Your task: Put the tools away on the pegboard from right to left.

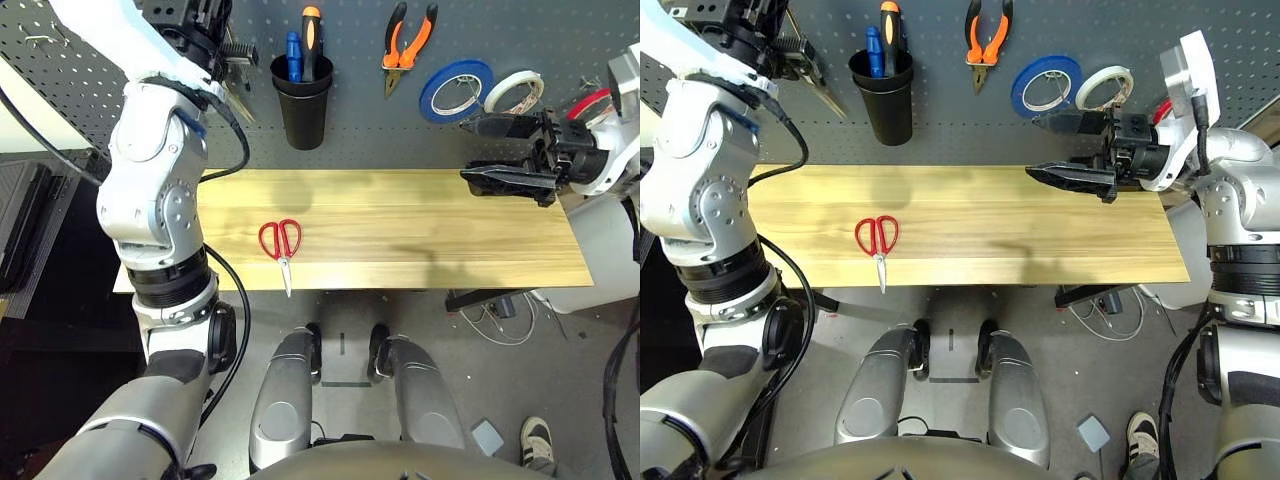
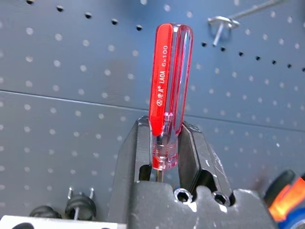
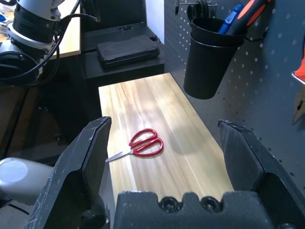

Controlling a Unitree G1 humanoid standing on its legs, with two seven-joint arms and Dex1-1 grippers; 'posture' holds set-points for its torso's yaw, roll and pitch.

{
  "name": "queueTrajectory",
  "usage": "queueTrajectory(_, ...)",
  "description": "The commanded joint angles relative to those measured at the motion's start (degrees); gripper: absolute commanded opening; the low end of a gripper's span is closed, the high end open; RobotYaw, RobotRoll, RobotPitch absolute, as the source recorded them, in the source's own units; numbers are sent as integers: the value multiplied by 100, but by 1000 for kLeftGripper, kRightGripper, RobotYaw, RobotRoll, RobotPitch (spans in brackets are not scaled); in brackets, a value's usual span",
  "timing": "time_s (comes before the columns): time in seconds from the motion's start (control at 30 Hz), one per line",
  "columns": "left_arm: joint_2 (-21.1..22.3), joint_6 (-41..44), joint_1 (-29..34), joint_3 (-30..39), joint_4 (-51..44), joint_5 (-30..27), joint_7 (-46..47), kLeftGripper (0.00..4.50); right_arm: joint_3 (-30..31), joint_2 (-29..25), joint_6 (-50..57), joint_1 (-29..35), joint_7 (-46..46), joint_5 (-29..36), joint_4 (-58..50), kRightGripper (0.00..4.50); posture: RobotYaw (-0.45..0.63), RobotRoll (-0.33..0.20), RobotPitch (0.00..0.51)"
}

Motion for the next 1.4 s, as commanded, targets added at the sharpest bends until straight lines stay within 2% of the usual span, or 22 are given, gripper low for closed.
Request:
queueTrajectory(0.03, -122, -447, -309, 55, 397, -7, 144, 805, -152, -48, -38, -5, -57, 21, -104, 4500, -24, 0, 186)
queueTrajectory(0.3, -577, -1270, -709, -84, 1276, 99, 495, 805, -117, -22, -64, 4, -141, -2, -108, 4500, -39, 0, 197)
queueTrajectory(0.57, -804, -1551, -494, -347, 1613, 63, 339, 805, -93, 18, -67, 15, -238, -5, -108, 4500, -44, 0, 206)
queueTrajectory(0.9, -891, -2199, -90, -692, 2297, 430, 251, 805, -92, 171, -108, -26, -389, -16, -84, 4500, -41, 0, 222)
queueTrajectory(1.07, -896, -2214, -36, -756, 2526, 539, 217, 2605, -98, 229, -127, 21, -432, -15, -111, 4500, -51, 0, 222)
queueTrajectory(1.23, -716, -1849, 215, -883, 2157, 610, 73, 4488, -111, 425, -287, 263, -630, -51, -183, 4500, -35, 0, 224)
queueTrajectory(1.4, -274, -1203, 583, -893, 1296, 528, -246, 4488, -109, 614, -294, 336, -762, 13, -295, 4500, -31, 0, 225)
